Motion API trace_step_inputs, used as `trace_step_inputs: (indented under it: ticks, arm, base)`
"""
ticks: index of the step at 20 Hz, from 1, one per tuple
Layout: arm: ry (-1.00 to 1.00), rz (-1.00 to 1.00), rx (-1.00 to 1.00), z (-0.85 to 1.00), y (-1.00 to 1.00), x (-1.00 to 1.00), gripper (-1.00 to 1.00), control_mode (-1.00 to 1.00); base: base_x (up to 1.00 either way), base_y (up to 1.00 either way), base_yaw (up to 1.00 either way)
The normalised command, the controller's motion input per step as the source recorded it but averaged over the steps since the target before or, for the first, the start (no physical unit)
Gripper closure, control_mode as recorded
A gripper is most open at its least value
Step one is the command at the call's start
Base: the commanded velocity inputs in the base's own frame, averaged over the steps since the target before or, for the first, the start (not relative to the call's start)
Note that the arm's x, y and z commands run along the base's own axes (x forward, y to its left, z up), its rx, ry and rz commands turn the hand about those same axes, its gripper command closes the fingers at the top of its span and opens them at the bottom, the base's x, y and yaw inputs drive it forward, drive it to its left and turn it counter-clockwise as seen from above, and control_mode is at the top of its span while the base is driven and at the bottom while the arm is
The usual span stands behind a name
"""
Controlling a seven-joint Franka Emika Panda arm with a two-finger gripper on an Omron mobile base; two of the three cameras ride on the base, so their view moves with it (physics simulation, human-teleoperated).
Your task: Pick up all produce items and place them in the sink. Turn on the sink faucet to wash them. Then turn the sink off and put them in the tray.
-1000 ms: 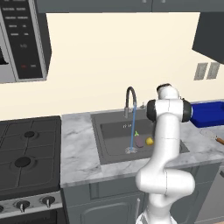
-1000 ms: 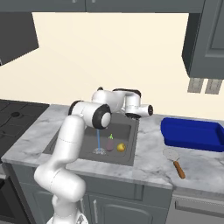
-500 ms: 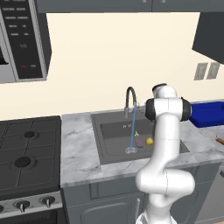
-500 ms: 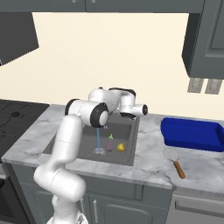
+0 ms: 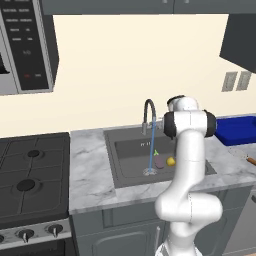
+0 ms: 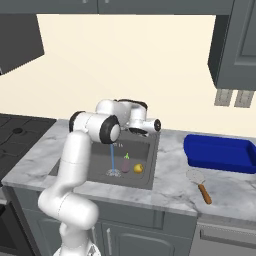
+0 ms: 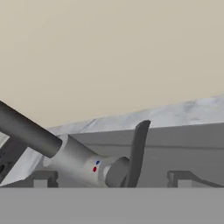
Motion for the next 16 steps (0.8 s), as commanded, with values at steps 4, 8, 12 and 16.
trace_step_inputs:
  ticks: [4,8,12,16]
  arm:
    - [0.00,0.00,0.00,-0.02,0.09,0.04,-1.00,-1.00]
    - [-0.01,0.00,0.00,-0.01,0.00,0.23,-1.00,-1.00]
    - [-0.04,0.02,0.00,0.00,0.00,0.35,-1.00,-1.00]
    - [-0.05,0.11,0.06,0.00,0.00,0.30,-1.00,-1.00]
  base:
    - [0.00,0.00,0.00]
    - [0.00,0.00,0.00]
    - [0.00,0.00,0.00]
    - [0.00,0.00,0.00]
